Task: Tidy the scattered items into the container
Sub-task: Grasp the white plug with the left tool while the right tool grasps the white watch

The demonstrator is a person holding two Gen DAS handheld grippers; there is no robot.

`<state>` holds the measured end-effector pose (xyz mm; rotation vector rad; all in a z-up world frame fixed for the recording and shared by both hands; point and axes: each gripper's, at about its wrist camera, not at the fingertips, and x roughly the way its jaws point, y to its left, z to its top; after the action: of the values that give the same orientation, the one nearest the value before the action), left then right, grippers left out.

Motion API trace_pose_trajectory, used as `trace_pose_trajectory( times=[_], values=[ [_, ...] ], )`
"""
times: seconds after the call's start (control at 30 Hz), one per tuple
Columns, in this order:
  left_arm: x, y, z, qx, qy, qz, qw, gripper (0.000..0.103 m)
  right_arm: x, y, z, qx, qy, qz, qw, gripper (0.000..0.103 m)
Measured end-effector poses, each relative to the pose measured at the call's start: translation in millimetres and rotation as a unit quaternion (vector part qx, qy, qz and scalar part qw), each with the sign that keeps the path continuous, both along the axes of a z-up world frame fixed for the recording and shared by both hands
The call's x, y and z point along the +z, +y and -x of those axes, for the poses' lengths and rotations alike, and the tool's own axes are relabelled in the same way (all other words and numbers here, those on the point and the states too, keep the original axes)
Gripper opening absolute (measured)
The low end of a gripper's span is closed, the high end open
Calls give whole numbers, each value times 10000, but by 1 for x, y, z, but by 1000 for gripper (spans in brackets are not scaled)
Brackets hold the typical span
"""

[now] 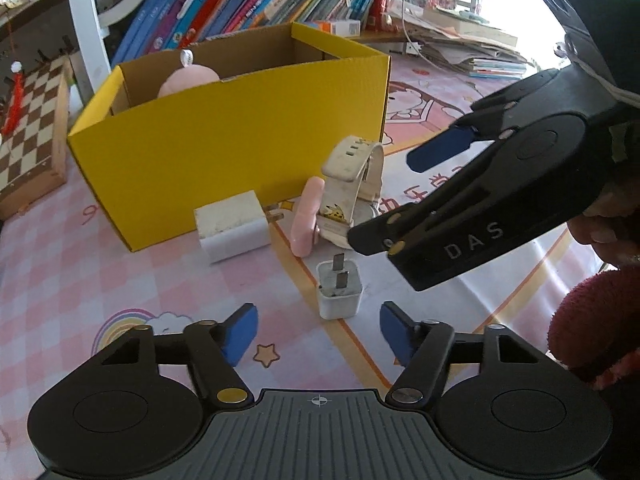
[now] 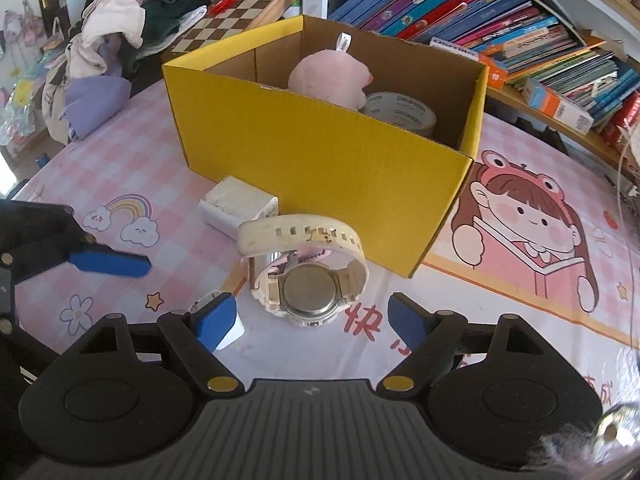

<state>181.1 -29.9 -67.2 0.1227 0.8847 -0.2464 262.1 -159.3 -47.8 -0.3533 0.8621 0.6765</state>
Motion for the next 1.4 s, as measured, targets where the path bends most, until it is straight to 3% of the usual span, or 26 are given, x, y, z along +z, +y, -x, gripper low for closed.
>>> trace_pose_trajectory(
  times=[0.13, 0.37, 0.67, 0.87, 1.13, 1.4],
  values=[
    [-3, -4, -8, 14, 43, 29, 10000, 55, -4, 2, -10, 90, 71, 12, 9999, 82],
    [-12, -13, -20, -77, 103, -6, 9999, 48, -10, 7, -24, 290, 184, 59, 9994, 82],
    [-14, -14, -25, -122, 75, -52, 9999, 24, -19, 14, -34, 445, 330, 100, 9984, 78],
    [-11, -4, -21, 57, 78, -4, 10000, 24, -23, 16, -36, 477, 428, 66, 9979, 67],
    [0, 20, -13, 496, 13, 244, 9985, 24, -22, 15, -34, 414, 444, 40, 9981, 62],
    [17, 30, -9, 611, -192, 418, 9971, 24, -8, 4, -27, 430, 450, 11, 9981, 61]
  ],
)
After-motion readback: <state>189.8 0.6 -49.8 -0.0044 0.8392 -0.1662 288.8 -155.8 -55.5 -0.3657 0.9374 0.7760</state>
